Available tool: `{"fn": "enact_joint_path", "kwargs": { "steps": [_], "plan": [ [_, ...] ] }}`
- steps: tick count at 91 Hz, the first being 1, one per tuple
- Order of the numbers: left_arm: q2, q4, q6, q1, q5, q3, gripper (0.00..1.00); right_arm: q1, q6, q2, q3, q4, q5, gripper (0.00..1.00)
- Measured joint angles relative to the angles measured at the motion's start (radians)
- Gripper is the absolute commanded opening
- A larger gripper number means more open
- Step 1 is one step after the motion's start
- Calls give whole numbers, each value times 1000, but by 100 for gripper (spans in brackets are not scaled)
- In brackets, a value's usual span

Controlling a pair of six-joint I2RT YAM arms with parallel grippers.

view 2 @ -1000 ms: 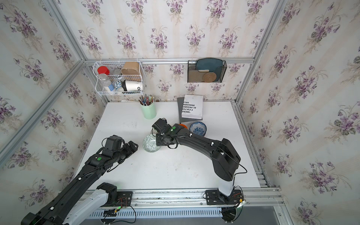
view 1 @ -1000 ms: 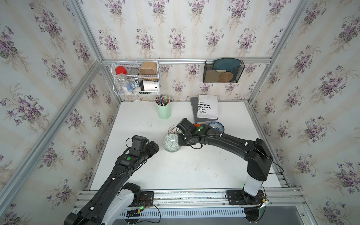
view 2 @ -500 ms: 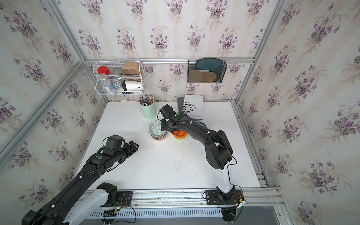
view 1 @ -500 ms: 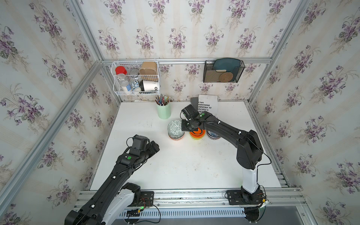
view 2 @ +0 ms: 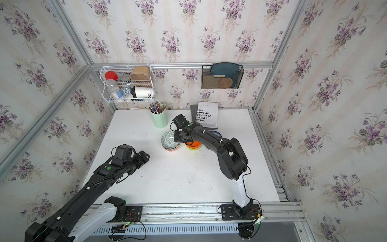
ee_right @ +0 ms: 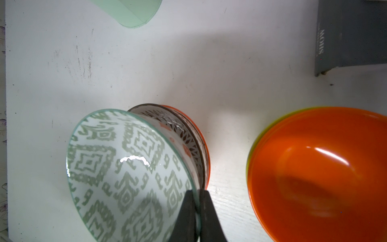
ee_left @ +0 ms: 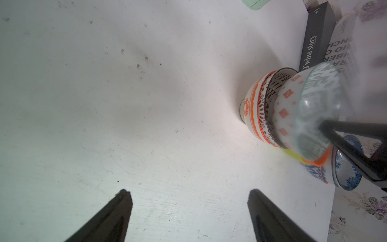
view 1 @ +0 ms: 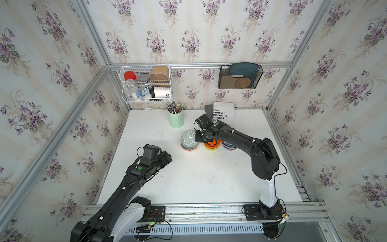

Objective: Stack the bowls
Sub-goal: Place the bowl on the bowl, then reset both arms

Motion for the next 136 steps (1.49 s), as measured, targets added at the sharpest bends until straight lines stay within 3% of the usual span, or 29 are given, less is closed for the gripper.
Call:
{"fn": "enact_joint_path", "kwargs": {
  "steps": [33, 65, 89, 99, 108, 111, 114, 116, 123, 126, 136],
  "plan": [
    [6, 1, 0, 1, 0, 2, 91, 0, 3, 11, -10, 22, -3, 1],
    [6, 1, 0, 3, 0, 2, 91, 0, 3, 13, -5, 22, 8, 33],
    [6, 0, 3, 3, 1, 6, 91, 5, 10, -37, -9, 19, 9, 44],
    [13, -5, 11, 3, 15, 30, 92, 6, 23, -122, -63, 33, 23, 52],
    [23, -30, 31, 2, 24, 79, 92, 6, 27, -246, -182, 75, 61, 64],
    [23, -43, 48, 2, 25, 102, 92, 6, 27, -301, -238, 95, 82, 71],
    [22, -55, 64, 2, 24, 125, 92, 6, 29, -352, -290, 114, 108, 92],
    [19, -60, 73, 2, 23, 137, 92, 6, 30, -387, -327, 130, 126, 98],
    [-1, -62, 117, 2, 11, 177, 92, 5, 29, -538, -488, 203, 219, 100],
    [-12, -50, 143, 2, 3, 183, 100, 3, 18, -596, -545, 227, 256, 100],
    [-29, -10, 220, 2, -66, 197, 99, -21, -10, -778, -741, 373, 395, 100]
  ]
}}
